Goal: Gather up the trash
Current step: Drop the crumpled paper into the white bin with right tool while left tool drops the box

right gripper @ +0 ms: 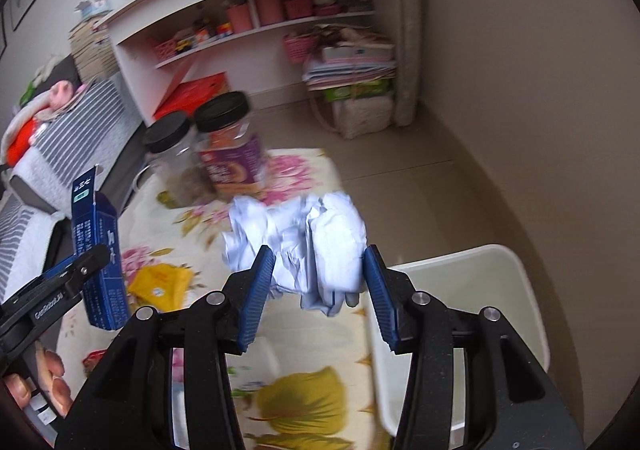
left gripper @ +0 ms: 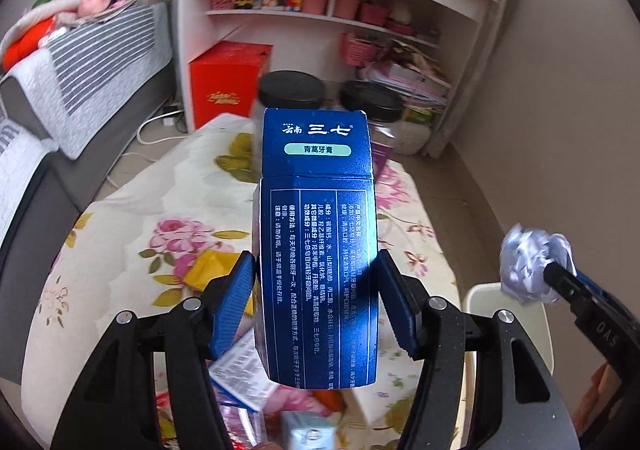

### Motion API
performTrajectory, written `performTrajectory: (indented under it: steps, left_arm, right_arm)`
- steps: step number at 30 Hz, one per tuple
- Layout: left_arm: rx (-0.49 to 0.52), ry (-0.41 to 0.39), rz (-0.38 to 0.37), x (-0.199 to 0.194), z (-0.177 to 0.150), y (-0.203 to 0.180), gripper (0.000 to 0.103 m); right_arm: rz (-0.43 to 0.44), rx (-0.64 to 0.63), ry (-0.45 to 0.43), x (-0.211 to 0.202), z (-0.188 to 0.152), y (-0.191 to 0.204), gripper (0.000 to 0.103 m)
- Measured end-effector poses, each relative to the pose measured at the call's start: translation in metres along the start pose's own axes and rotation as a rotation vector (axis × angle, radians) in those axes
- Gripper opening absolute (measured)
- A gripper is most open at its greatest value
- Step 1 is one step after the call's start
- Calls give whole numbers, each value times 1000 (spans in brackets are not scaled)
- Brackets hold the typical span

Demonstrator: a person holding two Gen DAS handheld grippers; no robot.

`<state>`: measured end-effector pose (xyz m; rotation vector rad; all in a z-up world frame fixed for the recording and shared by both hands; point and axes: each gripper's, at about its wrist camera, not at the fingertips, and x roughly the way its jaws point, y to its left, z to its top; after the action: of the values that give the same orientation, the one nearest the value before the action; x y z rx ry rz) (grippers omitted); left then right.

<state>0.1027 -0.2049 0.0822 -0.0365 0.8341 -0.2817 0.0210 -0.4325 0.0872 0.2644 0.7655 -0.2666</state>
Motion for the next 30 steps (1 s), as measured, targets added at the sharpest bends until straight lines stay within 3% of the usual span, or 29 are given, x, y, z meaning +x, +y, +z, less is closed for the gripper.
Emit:
performTrajectory:
  steps: [5, 13, 21, 30]
  left_arm:
    - [46, 1, -24, 4, -6, -32, 61]
    - [69, 49, -125, 13, -27, -86, 61]
    - [138, 104, -210, 28, -50, -164, 61]
    - [228, 159, -278, 39, -75, -241, 62]
  right_arm:
    - [-84, 9, -29, -9, -2, -34, 42]
    - [-144, 96, -3, -16, -10, -94, 40]
    - [-210, 238, -79, -46, -11, -157, 55]
    - [-296, 368, -134, -72, -23, -219, 82]
